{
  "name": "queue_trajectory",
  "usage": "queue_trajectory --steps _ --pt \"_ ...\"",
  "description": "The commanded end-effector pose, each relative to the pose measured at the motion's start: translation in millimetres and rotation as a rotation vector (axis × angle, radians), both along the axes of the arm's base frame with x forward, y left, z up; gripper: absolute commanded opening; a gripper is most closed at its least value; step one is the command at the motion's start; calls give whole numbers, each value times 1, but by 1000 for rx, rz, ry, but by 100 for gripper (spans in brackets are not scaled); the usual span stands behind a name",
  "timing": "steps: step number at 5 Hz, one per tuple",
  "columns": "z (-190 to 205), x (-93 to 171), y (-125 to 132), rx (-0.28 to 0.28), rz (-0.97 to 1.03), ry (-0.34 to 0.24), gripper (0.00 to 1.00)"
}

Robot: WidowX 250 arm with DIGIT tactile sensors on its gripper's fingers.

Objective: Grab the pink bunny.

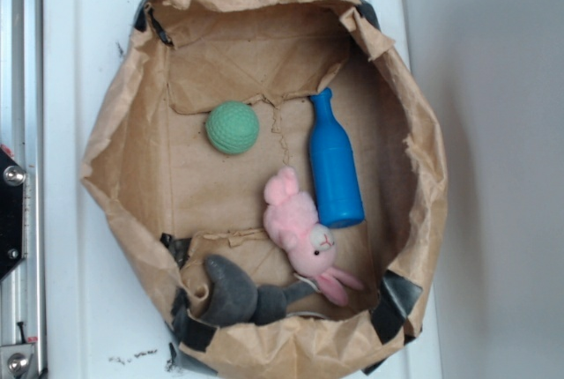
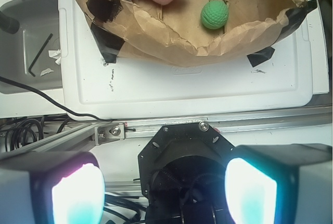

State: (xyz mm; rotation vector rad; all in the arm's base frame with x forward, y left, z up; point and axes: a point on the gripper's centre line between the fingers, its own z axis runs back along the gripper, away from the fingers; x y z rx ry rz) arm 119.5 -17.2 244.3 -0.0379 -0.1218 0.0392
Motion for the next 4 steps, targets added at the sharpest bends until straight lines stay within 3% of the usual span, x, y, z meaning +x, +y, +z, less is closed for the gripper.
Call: queue_trajectory --steps 1,2,3,4 --pt "0 0 0 0 0 0 100" --pt "0 24 -4 14 -50 -7 100" --pt "-1 53 0 -6 -112 -9 100" --pt "-3 68 3 -49 -309 -5 100"
